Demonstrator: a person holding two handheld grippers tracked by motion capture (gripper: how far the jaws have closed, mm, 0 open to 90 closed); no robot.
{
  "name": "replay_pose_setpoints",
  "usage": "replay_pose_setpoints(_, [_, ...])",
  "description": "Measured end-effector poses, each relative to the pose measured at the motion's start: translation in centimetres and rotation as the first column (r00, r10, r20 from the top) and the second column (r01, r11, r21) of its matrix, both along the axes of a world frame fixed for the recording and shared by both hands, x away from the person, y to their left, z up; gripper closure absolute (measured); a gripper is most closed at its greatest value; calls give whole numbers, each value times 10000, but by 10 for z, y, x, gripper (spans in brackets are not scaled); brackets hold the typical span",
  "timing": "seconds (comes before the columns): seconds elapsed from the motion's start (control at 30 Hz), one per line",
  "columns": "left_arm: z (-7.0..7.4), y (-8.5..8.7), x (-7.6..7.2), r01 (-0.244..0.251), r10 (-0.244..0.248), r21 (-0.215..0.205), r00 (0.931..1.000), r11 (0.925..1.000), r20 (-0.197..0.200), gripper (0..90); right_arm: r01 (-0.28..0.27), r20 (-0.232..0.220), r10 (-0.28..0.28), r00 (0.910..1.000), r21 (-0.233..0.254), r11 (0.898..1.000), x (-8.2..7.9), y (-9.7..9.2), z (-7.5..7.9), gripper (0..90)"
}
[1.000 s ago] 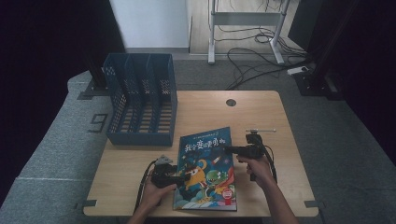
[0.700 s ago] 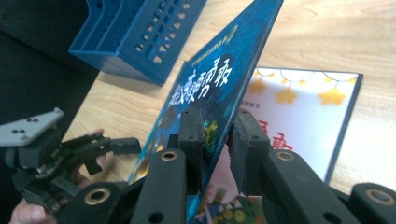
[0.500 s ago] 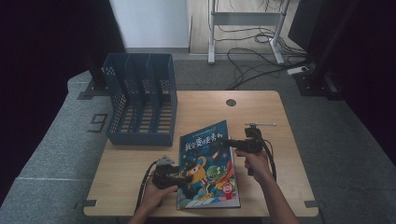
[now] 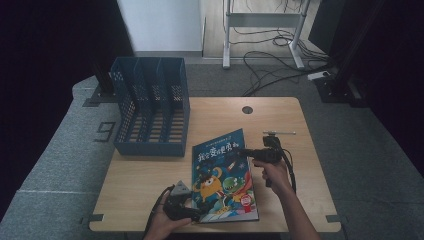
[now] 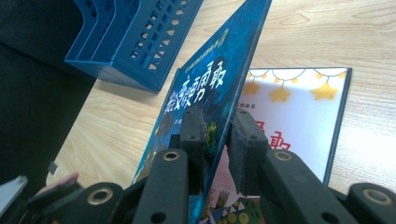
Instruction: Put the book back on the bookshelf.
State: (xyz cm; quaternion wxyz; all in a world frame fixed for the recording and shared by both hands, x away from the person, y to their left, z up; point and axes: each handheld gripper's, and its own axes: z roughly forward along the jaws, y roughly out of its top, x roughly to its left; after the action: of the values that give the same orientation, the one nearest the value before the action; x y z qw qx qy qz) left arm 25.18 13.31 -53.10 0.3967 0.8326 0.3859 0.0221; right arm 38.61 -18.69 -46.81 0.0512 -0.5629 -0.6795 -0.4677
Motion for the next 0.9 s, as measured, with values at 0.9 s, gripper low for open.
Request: replay_pose_setpoints(0.9, [2,-21,-20,773,-787,529,9966,9956,245,134,245,-126,-243,9996,174,9995,4,-7,-2,769])
